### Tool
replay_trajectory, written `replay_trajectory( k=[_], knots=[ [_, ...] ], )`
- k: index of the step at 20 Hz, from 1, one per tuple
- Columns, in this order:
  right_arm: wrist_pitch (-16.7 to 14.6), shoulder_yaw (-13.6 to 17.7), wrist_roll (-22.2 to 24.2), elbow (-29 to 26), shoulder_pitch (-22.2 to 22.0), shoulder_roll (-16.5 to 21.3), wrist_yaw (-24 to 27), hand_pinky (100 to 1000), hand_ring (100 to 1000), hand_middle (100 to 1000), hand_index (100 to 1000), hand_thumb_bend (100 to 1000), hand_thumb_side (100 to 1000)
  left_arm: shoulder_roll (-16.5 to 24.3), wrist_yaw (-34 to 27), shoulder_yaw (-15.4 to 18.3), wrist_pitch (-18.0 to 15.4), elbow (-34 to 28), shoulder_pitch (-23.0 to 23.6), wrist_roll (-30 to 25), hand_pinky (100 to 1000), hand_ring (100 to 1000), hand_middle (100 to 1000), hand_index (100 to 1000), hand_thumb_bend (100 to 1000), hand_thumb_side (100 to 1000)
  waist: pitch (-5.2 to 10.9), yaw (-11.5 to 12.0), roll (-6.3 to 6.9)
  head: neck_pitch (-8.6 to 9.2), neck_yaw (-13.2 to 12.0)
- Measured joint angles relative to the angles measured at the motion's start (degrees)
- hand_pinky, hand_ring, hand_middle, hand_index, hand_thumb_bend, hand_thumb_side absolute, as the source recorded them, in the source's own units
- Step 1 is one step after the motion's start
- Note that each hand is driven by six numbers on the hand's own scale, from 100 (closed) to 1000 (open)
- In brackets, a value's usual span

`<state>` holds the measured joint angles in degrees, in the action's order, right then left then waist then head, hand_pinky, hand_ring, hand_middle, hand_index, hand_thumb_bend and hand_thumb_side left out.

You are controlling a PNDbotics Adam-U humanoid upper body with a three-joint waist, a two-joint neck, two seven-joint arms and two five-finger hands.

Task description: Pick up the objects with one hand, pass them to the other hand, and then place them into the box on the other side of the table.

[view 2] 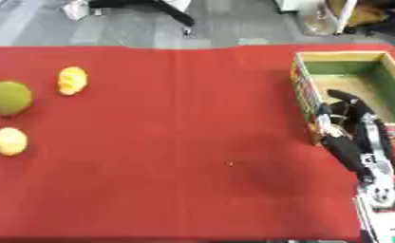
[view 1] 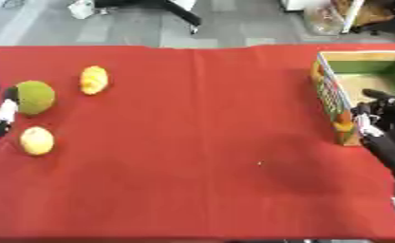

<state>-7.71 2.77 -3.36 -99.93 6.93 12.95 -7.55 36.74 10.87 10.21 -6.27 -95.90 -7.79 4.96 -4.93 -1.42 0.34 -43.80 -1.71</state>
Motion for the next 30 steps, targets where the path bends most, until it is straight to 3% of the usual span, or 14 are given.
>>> replay_trajectory(
  k=[5, 9, 13, 18, 30],
  knots=[
    [0.0, -0.4, 0.3, 0.0, -0.4, 0.2, -0.2, 637, 679, 524, 794, 100, 387, 16.7, 12.6, -4.6, 2.2, 3.5, -2.6, -15.4, 777, 661, 629, 747, 445, 163, 0.03, -0.5, 0.01, 0.0, -0.3],
    [-0.1, -0.7, 0.6, 0.0, -0.4, 0.5, -0.2, 637, 680, 524, 794, 100, 388, 23.0, 15.6, -10.2, 1.0, 8.8, -7.7, -29.3, 780, 674, 644, 762, 469, 173, 0.04, -1.2, 0.01, 0.0, -0.8],
    [-0.1, -0.8, 0.7, 0.0, -0.4, 0.5, -0.2, 637, 680, 524, 793, 100, 389, 23.5, 17.0, -14.0, -0.5, 13.6, -11.9, -38.0, 781, 680, 651, 767, 481, 178, 0.04, -1.6, 0.01, -0.01, -1.0],
    [-0.1, -1.0, 0.8, 0.0, -0.4, 0.5, -0.2, 636, 680, 524, 793, 100, 390, 22.3, 17.9, -16.9, -1.6, 18.0, -14.8, -43.5, 779, 680, 651, 762, 485, 179, 0.04, -1.8, 0.01, -0.01, -1.2],
    [-0.1, -1.0, 1.0, 0.0, -0.4, 0.5, -0.2, 636, 680, 523, 792, 100, 393, 15.9, 20.9, -20.5, -2.5, 24.5, -17.2, -46.9, 773, 686, 661, 765, 476, 182, 0.04, -2.1, 0.01, -0.01, -1.5]
  ],
)
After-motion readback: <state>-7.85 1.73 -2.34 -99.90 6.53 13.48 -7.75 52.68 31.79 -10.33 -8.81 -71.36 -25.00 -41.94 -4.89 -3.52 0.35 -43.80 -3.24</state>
